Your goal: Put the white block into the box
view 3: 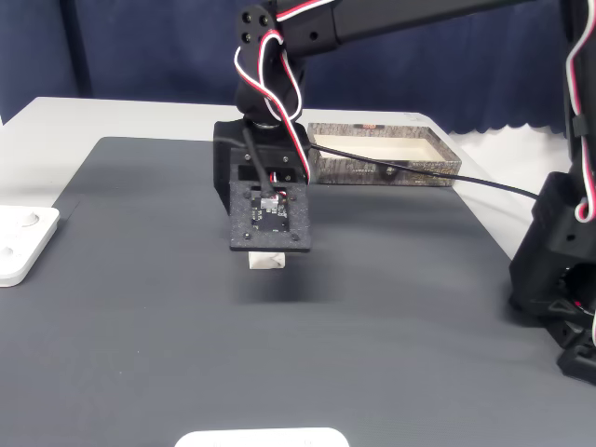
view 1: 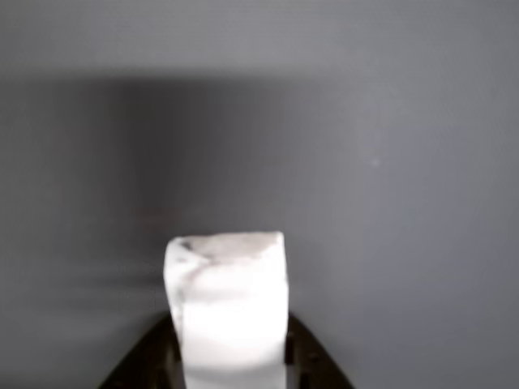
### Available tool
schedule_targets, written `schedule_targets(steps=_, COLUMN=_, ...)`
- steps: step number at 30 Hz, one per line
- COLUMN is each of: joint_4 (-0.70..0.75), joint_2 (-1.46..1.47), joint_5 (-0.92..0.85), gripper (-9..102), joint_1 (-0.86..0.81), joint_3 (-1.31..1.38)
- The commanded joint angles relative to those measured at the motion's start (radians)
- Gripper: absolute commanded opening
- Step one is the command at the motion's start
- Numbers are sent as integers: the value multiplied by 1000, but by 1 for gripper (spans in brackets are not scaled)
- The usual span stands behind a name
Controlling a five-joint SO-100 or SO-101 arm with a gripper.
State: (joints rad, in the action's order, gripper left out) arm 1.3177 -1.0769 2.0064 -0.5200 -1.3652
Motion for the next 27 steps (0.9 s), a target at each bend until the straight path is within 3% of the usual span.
schedule_targets(steps=1, joint_4=-8, joint_2=-12, joint_5=-8, gripper=9, joint_1=0, joint_3=63)
schedule_targets(steps=27, joint_4=92, joint_2=-207, joint_5=-49, gripper=13, joint_1=-11, joint_3=9)
